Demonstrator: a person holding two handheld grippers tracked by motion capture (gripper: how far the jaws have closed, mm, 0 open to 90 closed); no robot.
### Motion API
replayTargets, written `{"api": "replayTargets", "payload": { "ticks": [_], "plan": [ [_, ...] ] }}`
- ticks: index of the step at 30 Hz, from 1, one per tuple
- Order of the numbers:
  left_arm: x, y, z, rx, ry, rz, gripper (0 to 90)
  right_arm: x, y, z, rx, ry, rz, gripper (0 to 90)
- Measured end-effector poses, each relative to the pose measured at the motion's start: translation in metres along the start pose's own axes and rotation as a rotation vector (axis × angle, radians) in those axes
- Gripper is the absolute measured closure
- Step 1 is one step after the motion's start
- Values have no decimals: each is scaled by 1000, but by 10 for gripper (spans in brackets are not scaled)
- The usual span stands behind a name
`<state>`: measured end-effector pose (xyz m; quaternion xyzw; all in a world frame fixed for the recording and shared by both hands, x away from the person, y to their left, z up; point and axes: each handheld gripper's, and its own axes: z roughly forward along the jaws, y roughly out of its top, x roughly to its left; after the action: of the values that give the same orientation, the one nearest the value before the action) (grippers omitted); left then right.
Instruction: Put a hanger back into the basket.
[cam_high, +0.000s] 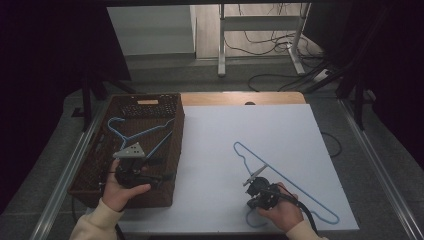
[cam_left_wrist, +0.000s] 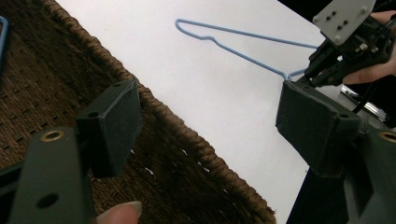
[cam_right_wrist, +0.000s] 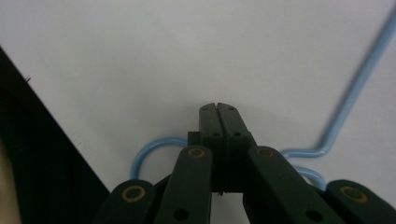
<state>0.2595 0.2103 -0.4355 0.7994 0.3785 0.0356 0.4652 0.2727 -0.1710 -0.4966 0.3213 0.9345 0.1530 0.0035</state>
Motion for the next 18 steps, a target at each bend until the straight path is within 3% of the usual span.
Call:
{"api": "replayTargets", "payload": {
  "ticks": [3,7,8,12,16,18],
  "plan": [
    [-1,1,1,1,-2,3,228,-10,4,-6,-62,-38,52,896],
    [-1,1,3,5,-4,3,228,-40,19,-14,-134,-146,152,897],
    [-1,1,3,6,-5,3,227,-53,27,-13,-148,-153,187,897],
    [0,1,2,4,-4,0,228,-80,50,-4,-174,-147,235,896],
    [2,0,0,1,0,-4,228,-93,75,4,-178,-161,238,897],
    [2,-1,0,1,-1,-4,228,-100,85,10,-192,-147,249,897]
  ]
}}
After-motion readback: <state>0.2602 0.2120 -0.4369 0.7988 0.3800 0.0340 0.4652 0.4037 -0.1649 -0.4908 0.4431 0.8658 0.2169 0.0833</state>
